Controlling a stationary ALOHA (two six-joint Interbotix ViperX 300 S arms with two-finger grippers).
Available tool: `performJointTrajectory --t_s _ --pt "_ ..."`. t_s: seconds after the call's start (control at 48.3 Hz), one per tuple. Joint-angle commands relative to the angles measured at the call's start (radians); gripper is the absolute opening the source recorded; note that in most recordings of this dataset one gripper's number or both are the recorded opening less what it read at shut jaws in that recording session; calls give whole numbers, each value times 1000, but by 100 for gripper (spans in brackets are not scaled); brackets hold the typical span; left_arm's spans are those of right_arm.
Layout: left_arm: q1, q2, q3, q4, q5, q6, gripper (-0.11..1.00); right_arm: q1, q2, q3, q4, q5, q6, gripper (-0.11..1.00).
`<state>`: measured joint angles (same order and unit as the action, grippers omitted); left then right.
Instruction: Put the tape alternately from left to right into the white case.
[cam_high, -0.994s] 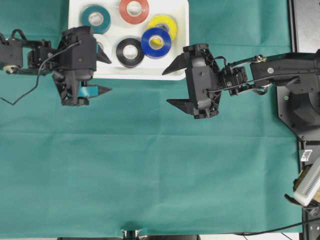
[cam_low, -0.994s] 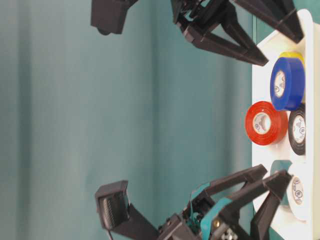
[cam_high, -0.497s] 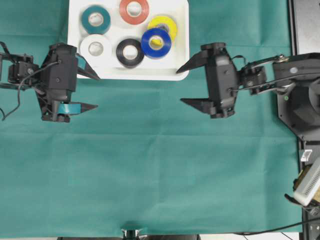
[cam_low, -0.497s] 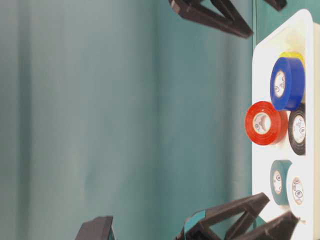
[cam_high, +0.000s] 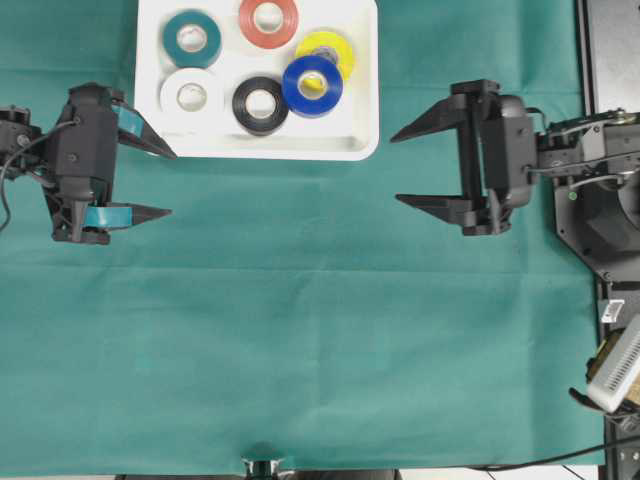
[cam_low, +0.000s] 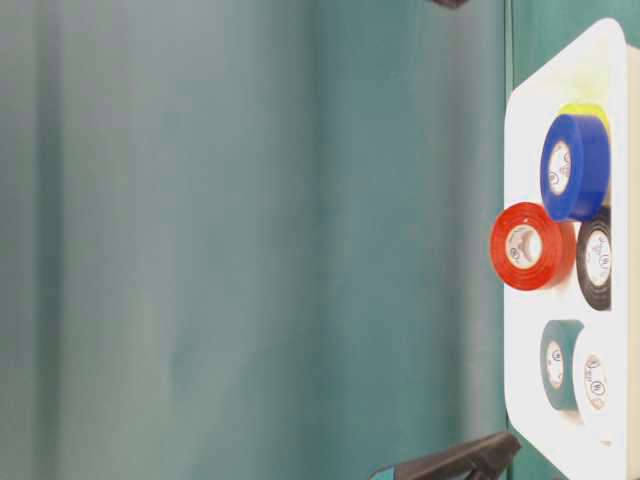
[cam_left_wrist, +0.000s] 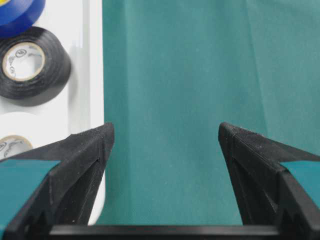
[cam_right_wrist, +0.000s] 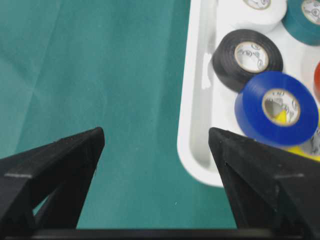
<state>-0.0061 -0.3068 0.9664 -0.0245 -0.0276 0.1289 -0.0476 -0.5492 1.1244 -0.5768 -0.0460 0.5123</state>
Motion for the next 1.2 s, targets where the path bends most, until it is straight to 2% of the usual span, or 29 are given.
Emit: performJointTrajectory --t_s 0.0,0.456,0.787,1.18 --pt "-3 -37 6 2 -20 0 85 3 -35 11 3 -5 8 70" --pt "-3 -156 86 2 -41 0 85 2 -299 135 3 6 72 70" --pt "-2 -224 129 0 -60 -2 85 3 -522 229 3 92 133 70" --pt "-3 -377 224 -2 -89 -2 85 3 -560 259 3 120 150 70"
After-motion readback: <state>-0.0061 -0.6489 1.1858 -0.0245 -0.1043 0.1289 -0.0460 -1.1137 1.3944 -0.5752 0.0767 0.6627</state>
